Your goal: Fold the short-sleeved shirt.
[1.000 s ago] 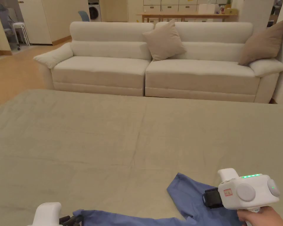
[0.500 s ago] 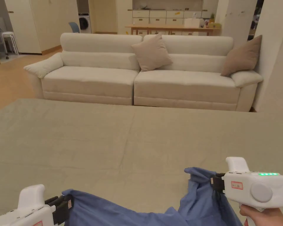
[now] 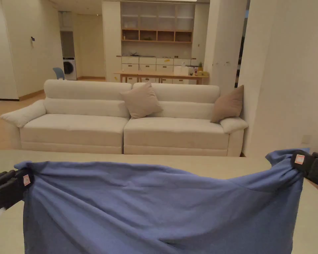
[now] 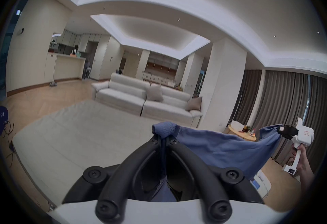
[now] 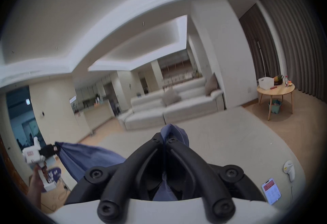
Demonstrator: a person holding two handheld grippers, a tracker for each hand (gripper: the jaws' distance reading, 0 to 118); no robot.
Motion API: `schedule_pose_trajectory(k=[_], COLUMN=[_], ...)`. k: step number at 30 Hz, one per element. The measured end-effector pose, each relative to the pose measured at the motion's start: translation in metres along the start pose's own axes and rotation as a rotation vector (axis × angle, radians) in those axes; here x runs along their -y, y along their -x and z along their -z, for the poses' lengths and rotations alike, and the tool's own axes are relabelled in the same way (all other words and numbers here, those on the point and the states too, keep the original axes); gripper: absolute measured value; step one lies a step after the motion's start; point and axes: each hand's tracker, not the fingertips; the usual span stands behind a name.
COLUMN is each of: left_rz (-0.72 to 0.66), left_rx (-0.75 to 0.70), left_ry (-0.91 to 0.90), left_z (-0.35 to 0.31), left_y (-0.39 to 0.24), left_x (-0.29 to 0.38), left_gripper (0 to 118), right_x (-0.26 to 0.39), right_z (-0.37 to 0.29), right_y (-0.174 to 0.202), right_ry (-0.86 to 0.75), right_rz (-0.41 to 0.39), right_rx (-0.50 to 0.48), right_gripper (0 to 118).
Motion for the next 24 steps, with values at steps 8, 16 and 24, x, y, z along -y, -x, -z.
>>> schedule_pose_trajectory(k=[8,16,24], left_rz=[0.089,0.176,0.142], left_rx=[0.081,0.08,0.08], left_ry=[-0.186,-0.358,-0.402], left_z=[-0.106,-0.193,-0.199], left_y=[-0.043,-0.055,-0.047], left_x=[-0.089,-0.127,-0.148], left_gripper=[2,2,2], right_x=[-0.093,-0.14,-0.167], right_z=[-0.116,-0.191,-0.175], right_y=[0.018,0.048,0.061], right_ry=[-0.278,-0.441,-0.444], right_rz=[0.046,0.04,0.012], right_rx=[-0.061,-0.142,-0.153], right_gripper=[1,1,1])
